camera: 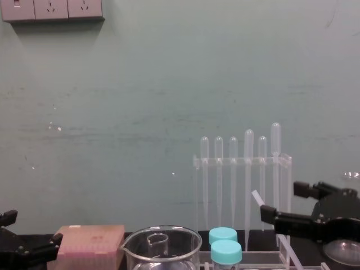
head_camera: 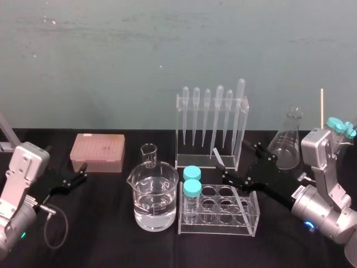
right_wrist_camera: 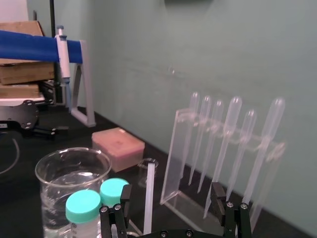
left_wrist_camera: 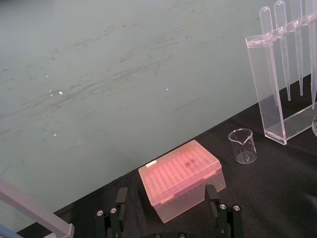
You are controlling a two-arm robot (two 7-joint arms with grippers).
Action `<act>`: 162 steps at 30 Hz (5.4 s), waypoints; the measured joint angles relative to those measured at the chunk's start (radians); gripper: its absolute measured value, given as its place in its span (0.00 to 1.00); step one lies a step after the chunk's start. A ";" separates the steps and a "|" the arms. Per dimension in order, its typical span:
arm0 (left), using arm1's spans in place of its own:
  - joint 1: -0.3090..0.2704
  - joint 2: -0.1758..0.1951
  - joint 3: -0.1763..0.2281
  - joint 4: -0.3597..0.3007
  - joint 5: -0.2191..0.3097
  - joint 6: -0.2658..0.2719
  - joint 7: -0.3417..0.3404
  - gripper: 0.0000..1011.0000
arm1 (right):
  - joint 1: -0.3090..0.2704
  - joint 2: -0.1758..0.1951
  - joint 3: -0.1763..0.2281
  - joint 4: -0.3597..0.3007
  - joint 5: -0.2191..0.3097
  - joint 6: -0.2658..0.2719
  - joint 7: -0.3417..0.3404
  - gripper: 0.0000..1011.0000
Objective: Pick up the stirring rod with one hand, then place it down.
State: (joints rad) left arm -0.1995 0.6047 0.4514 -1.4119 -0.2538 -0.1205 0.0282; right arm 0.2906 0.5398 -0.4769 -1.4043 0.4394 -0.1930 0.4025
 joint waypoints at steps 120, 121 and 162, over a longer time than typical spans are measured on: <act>0.000 0.000 0.000 0.000 0.000 0.000 0.000 0.99 | -0.053 -0.164 0.206 0.051 -0.128 -0.363 0.053 0.06; 0.000 0.000 0.000 0.000 0.000 0.000 0.000 0.99 | -0.053 -0.164 0.206 0.051 -0.128 -0.363 0.053 0.06; 0.000 0.000 0.000 0.000 0.000 0.000 0.000 0.99 | -0.052 -0.159 0.200 0.051 -0.126 -0.363 0.055 0.06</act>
State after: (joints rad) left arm -0.1995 0.6047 0.4514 -1.4120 -0.2539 -0.1205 0.0283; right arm 0.2391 0.3803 -0.2765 -1.3538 0.3129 -0.5557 0.4571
